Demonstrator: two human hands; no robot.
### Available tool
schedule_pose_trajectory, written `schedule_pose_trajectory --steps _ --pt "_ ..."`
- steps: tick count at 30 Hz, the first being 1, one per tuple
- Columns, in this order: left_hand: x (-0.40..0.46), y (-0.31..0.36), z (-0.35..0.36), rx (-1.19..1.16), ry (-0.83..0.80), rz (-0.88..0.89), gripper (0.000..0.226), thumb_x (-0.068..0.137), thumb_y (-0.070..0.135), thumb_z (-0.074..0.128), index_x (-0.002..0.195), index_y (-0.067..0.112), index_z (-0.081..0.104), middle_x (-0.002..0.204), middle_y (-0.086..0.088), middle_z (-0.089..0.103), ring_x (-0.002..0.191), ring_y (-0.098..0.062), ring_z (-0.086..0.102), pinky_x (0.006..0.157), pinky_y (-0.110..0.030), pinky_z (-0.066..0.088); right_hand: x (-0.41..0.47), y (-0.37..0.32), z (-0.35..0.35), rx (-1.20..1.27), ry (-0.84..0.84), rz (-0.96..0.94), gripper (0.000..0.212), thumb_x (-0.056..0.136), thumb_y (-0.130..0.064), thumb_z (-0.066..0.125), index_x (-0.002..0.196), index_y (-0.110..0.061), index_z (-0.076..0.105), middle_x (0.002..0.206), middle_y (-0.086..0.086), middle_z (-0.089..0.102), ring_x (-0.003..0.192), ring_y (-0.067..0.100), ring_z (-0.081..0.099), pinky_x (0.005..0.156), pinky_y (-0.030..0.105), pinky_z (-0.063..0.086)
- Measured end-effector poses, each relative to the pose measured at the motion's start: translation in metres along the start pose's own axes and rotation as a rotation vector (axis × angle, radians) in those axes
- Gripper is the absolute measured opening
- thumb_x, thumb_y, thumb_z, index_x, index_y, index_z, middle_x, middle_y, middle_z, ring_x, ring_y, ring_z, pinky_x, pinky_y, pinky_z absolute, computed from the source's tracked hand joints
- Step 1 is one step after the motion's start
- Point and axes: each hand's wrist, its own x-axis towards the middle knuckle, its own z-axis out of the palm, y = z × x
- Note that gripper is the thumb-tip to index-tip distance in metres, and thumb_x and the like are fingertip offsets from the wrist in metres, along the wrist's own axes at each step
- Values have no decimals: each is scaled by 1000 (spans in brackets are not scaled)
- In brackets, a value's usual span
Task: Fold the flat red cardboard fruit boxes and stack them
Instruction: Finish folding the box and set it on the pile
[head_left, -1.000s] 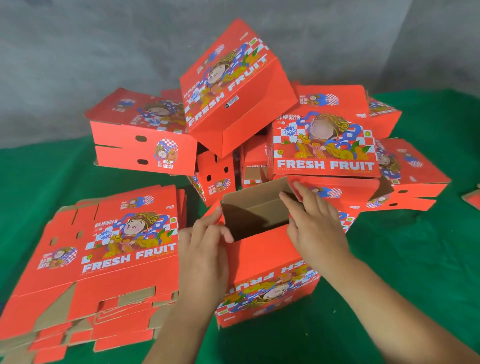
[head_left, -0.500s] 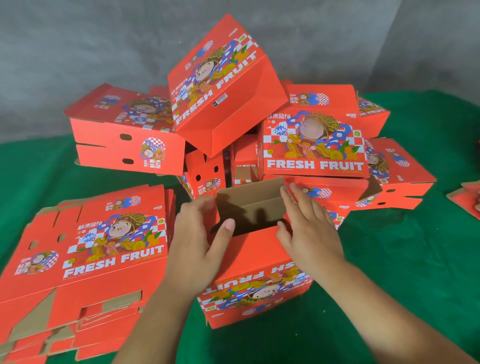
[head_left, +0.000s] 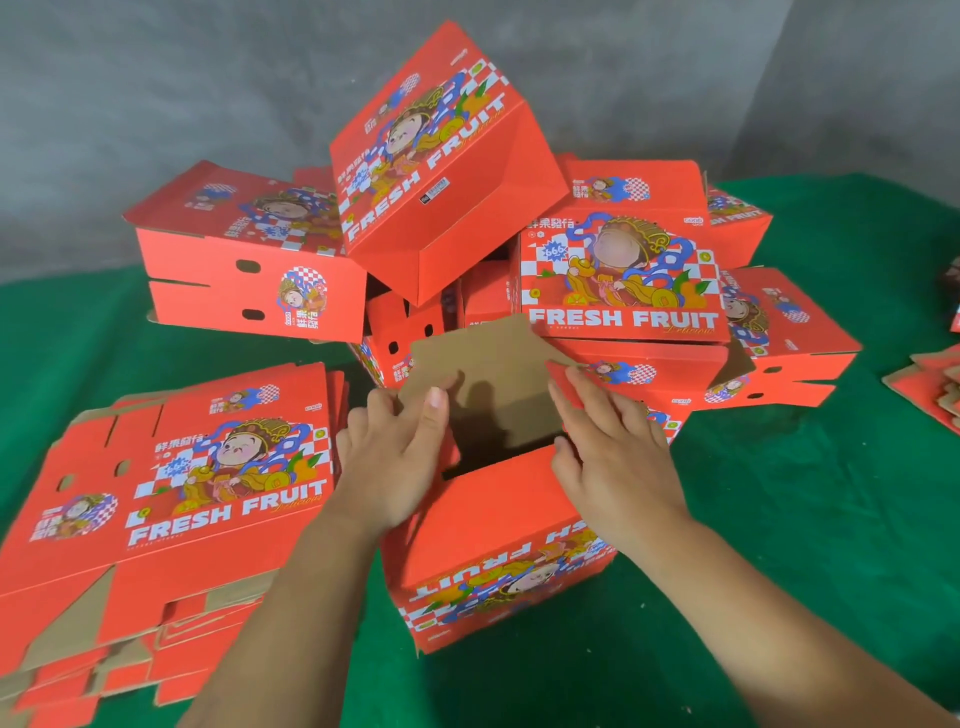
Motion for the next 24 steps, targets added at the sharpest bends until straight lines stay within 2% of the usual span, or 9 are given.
schedule_pose_trajectory --steps 5,7,9,10,13,17,20,22,24 --pt "6 0 13 224 124 27 75 104 61 32 164 38 -5 133 -8 50 114 -36 48 101 -49 38 -11 0 0 89 -34 -15 22 99 -26 61 113 -23 77 159 -2 44 148 33 40 116 48 33" --pt "7 -5 11 -6 201 64 70 103 64 33 164 31 20 116 -4 64 101 -36 54 95 -50 42 -12 5 -4 148 -39 -41 20 96 -23 63 113 -20 73 161 -1 41 149 31 38 119 43 31" --pt "6 -14 7 -255 212 61 78 100 76 16 123 21 67 85 -6 68 85 -32 60 89 -51 49 -11 10 -12 259 -31 -78 25 95 -21 65 119 -20 65 163 -3 39 143 22 47 109 34 39" --pt "5 -19 8 -354 189 28 89 98 80 10 102 16 73 81 -6 69 85 -29 63 90 -51 51 -10 12 -18 328 -41 -78 26 95 -21 65 119 -23 57 161 -7 41 132 12 55 98 26 42" --pt "5 -24 12 -472 87 -68 82 98 79 16 100 30 82 103 12 78 107 -10 68 103 -37 46 -9 16 -27 390 -175 -65 29 100 -34 59 109 -37 33 132 -14 60 93 -21 56 68 5 33" --pt "8 -26 13 -266 67 -1 55 88 74 53 113 32 78 117 10 74 109 -15 68 100 -45 52 2 14 -24 563 -111 42 24 97 -56 50 102 -35 40 93 -23 58 82 -16 55 65 17 38" --pt "5 -23 8 -134 -20 6 76 72 88 61 126 35 70 127 8 66 120 -23 58 104 -47 49 24 20 -20 579 45 133 39 92 -58 55 116 -26 54 115 -8 48 107 7 51 89 36 46" --pt "4 -21 6 -41 -79 10 87 65 91 59 134 39 64 133 9 61 126 -26 50 108 -46 44 35 25 -16 373 -206 91 63 85 -63 61 139 -33 51 137 0 37 132 21 34 112 44 36" --pt "6 -16 5 106 -117 -48 90 64 91 60 138 40 58 134 6 57 126 -30 47 107 -48 43 39 26 -10 294 -404 64 80 79 -67 70 149 -46 37 147 -11 23 139 20 24 113 49 38"
